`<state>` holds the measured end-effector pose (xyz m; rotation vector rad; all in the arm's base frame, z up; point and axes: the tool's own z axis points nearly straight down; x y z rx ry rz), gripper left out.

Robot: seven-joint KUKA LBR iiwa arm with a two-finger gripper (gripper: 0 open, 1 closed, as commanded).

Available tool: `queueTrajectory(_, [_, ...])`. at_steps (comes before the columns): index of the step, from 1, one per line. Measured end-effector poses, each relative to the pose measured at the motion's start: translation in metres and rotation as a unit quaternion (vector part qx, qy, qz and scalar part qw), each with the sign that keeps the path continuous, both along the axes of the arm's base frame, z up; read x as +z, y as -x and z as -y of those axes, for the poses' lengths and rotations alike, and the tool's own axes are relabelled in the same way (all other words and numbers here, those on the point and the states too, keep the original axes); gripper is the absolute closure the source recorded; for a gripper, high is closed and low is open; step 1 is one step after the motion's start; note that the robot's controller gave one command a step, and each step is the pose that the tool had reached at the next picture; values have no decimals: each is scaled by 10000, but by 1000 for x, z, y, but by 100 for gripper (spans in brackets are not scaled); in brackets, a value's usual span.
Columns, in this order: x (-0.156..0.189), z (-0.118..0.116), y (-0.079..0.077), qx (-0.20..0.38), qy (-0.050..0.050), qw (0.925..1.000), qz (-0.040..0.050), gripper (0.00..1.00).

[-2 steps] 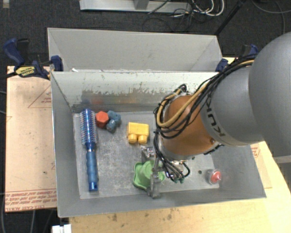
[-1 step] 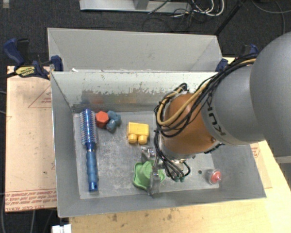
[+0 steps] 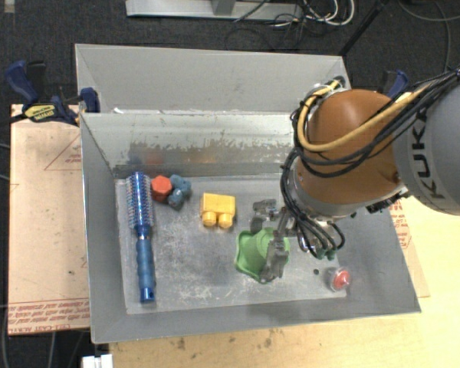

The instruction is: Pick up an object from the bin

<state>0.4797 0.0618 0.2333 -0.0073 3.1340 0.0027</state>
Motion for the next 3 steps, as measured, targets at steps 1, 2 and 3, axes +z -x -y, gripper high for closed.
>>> queueTrajectory(1, [-35, 11, -5, 1717, 11, 9851, -44, 100])
queueTrajectory(2, [87, -21, -7, 4216, 25, 9068, 5, 100])
queueTrajectory(3, [51, -65, -21, 4663, 11, 8846, -27, 100])
